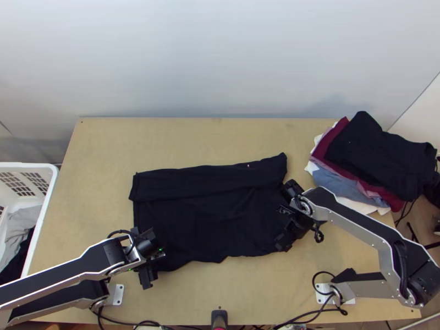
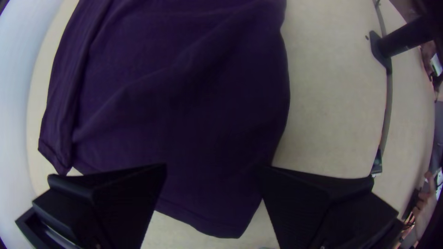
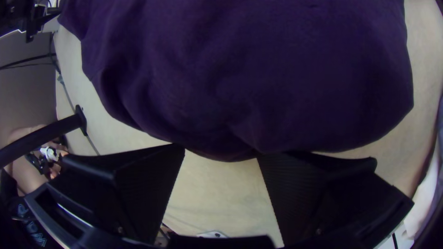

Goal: Fold the t-shirt

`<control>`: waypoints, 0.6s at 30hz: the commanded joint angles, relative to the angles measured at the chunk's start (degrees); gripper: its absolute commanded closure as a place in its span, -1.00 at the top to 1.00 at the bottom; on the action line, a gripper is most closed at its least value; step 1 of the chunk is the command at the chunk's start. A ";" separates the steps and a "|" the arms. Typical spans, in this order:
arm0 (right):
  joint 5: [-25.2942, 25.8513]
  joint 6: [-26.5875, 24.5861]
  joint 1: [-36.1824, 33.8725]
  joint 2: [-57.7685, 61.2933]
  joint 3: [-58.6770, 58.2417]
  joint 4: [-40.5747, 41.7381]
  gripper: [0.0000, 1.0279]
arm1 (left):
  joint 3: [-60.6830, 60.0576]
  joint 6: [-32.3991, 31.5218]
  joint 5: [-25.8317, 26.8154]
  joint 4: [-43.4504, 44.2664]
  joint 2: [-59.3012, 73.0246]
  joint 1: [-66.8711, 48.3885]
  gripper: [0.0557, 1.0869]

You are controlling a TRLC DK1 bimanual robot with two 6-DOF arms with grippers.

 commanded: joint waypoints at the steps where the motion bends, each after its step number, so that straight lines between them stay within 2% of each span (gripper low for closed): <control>1: 1.24 1.86 1.61 0.37 -1.22 2.43 0.34 | -1.12 0.77 -0.16 0.57 0.19 -0.20 0.77; 8: 1.59 2.65 1.78 0.55 -2.18 4.02 0.24 | -0.77 1.65 0.81 -0.93 1.42 -0.02 0.77; 13: 1.59 3.00 3.10 0.99 -2.09 4.37 0.22 | -0.85 3.23 4.50 -0.93 6.60 2.88 0.77; 18: 1.50 3.00 2.92 0.90 -2.09 5.33 -0.18 | -0.15 3.93 4.59 0.30 7.48 3.58 0.52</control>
